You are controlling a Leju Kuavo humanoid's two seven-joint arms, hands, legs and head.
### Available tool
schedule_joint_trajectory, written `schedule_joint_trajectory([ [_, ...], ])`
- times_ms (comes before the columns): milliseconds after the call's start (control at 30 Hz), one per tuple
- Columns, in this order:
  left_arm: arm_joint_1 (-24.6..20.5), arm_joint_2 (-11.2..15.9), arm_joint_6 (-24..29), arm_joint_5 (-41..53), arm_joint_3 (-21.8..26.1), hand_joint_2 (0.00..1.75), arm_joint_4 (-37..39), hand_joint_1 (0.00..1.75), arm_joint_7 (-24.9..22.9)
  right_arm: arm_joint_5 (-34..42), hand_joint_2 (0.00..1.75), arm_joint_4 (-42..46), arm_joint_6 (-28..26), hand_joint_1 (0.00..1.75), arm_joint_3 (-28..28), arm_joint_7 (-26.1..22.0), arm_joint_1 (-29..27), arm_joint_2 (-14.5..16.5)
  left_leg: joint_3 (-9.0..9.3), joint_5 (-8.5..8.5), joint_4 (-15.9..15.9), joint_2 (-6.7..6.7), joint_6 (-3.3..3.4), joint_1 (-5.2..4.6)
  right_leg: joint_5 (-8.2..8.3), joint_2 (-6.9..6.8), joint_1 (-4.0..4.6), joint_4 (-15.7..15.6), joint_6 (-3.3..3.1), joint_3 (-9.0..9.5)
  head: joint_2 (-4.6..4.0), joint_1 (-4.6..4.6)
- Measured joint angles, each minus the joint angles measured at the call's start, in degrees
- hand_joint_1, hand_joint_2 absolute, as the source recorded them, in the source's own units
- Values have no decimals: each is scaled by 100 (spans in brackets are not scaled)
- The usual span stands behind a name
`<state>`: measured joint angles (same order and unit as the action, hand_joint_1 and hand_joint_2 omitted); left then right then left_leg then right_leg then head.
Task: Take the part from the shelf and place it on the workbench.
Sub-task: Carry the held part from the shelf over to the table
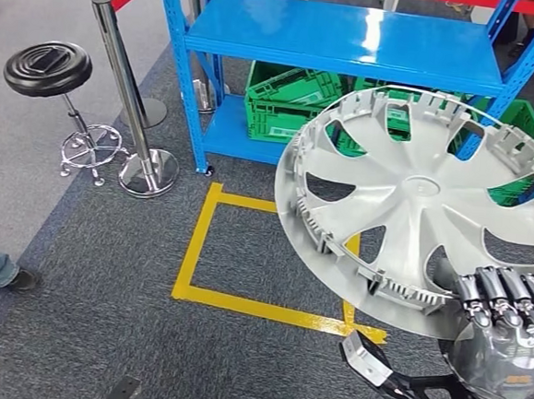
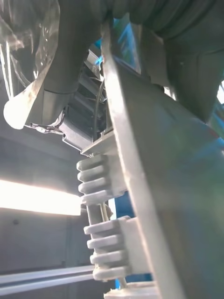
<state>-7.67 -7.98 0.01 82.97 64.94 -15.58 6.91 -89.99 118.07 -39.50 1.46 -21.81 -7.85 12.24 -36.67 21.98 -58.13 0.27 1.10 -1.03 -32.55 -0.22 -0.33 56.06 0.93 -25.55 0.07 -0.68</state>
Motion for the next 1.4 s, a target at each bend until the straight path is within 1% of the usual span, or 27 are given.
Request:
schedule_joint_trajectory([
  [33,5,4,1,0,0,0,0,0,0,0,175,0,0,175,-2,-1,0,6,-26,26,-18,-7,-35,10,60,-10,-6,6,-35,-69,0,0],
  [67,13,9,1,0,0,0,0,0,-1,-1,175,0,0,175,-5,0,2,15,-63,162,-102,-15,-74,20,121,-21,-16,6,-82,-128,0,-12],
  [100,21,13,1,0,0,0,0,0,-1,-1,175,0,0,175,-7,1,3,26,-118,406,-289,-23,-112,34,186,-32,-29,-3,-123,-199,0,-26],
  [167,26,12,2,0,0,0,0,0,-1,-1,175,0,0,175,-10,1,1,43,-249,988,-952,-25,-181,75,313,-36,-26,1,-168,-346,0,-55],
  [200,26,10,3,0,0,0,0,0,-1,-1,175,0,0,175,-10,-1,0,45,-298,1135,-1310,-25,-208,95,381,-37,-25,7,-168,-421,0,-58],
  [233,26,8,4,0,0,0,0,0,-1,-2,175,0,0,175,-11,-3,-1,46,-306,1117,-1571,-25,-228,111,453,-37,-25,16,-163,-498,0,-58],
  [267,26,7,7,0,0,0,0,0,-2,-1,175,0,0,175,-11,-7,-3,47,-251,978,-1670,-25,-240,125,519,-38,-25,29,-151,-579,0,-58],
  [300,26,5,8,0,0,0,0,0,-2,-1,175,0,0,175,-11,-13,-4,48,-100,783,-1551,-25,-239,135,578,-38,-26,45,-136,-664,0,-60],
  [333,25,5,9,0,-1,0,0,0,-2,-1,175,0,0,175,-11,-20,-4,50,141,630,-1243,-26,-225,141,626,-38,-27,61,-115,-735,0,-61],
  [367,23,7,10,0,-2,0,0,0,-2,0,175,0,0,175,-11,-27,-4,55,440,591,-809,-26,-199,137,664,-37,-20,81,-92,-790,0,-61],
  [400,18,9,10,0,-4,0,0,0,-2,0,175,0,0,175,-12,-35,-3,62,716,634,-378,-27,-167,130,700,-39,-15,97,-63,-829,0,-58],
  [433,12,12,10,1,-7,0,0,0,-2,0,175,1,0,175,-13,-41,0,71,901,718,-57,-28,-135,118,735,-42,-11,110,-30,-859,0,-57],
  [467,6,14,10,2,-11,0,0,0,-2,0,175,1,0,175,-13,-44,3,79,983,791,123,-28,-103,104,775,-47,-10,116,8,-886,0,-54],
  [533,8,8,9,15,-19,0,0,0,-2,0,175,2,0,175,-13,-48,5,90,954,777,218,-22,-29,101,819,-47,-23,130,84,-954,0,-57],
  [567,11,6,8,23,-24,0,0,0,-2,-1,175,2,0,175,-13,-48,3,92,920,732,231,-16,17,107,754,-38,-29,202,115,-1015,0,-51],
  [600,13,4,8,31,-28,0,0,0,0,-1,175,2,0,175,-13,-48,1,94,883,681,247,-9,59,114,607,-25,-32,380,140,-1107,0,-46],
  [667,11,6,8,38,-35,0,0,0,2,-1,175,1,0,175,-13,-46,-1,94,778,596,243,0,112,104,152,-5,-37,1092,175,-1388,0,-34],
  [700,13,5,8,40,-37,0,0,0,3,0,175,-1,0,175,-13,-45,-3,94,723,558,236,2,120,93,-31,-1,-37,1470,187,-1513,0,-35],
  [733,16,3,7,42,-38,0,0,0,4,0,175,-1,0,175,-13,-45,-5,94,673,526,226,2,122,83,-121,0,-37,1711,194,-1567,0,-36],
  [767,19,1,7,43,-39,0,0,0,4,0,175,-2,0,175,-13,-44,-8,94,631,501,213,2,118,76,-103,0,-36,1730,194,-1511,0,-35],
  [800,22,-2,6,44,-41,0,0,0,4,0,175,-2,0,175,-13,-43,-9,94,598,484,196,1,112,73,8,-1,-35,1518,186,-1338,0,-36],
  [867,22,-8,5,44,-46,0,0,0,6,0,175,-2,0,175,-13,-40,-4,94,548,473,146,0,92,61,268,-2,-31,730,152,-822,0,-34],
  [900,19,-9,5,44,-52,0,0,0,7,0,175,0,0,175,-13,-40,1,94,519,470,111,0,74,49,335,0,-29,398,125,-618,0,-37],
  [933,16,-8,5,44,-60,0,0,0,8,0,175,1,0,175,-13,-40,3,94,487,470,76,0,58,35,357,3,-30,189,102,-504,0,-41],
  [1067,13,2,8,53,-79,0,0,0,9,0,175,0,0,175,-13,-38,-1,94,412,416,42,-2,112,16,377,7,-21,106,64,-504,0,-62],
  [1233,11,3,11,59,-85,0,0,0,7,-1,175,-7,0,175,-5,-29,23,94,408,359,92,-3,29,32,404,2,-1,115,19,-532,0,-64],
  [1400,11,1,21,59,-87,0,0,0,1,-1,175,-21,0,175,0,28,37,94,391,334,99,-3,-17,44,418,1,14,123,-6,-550,0,-61],
])
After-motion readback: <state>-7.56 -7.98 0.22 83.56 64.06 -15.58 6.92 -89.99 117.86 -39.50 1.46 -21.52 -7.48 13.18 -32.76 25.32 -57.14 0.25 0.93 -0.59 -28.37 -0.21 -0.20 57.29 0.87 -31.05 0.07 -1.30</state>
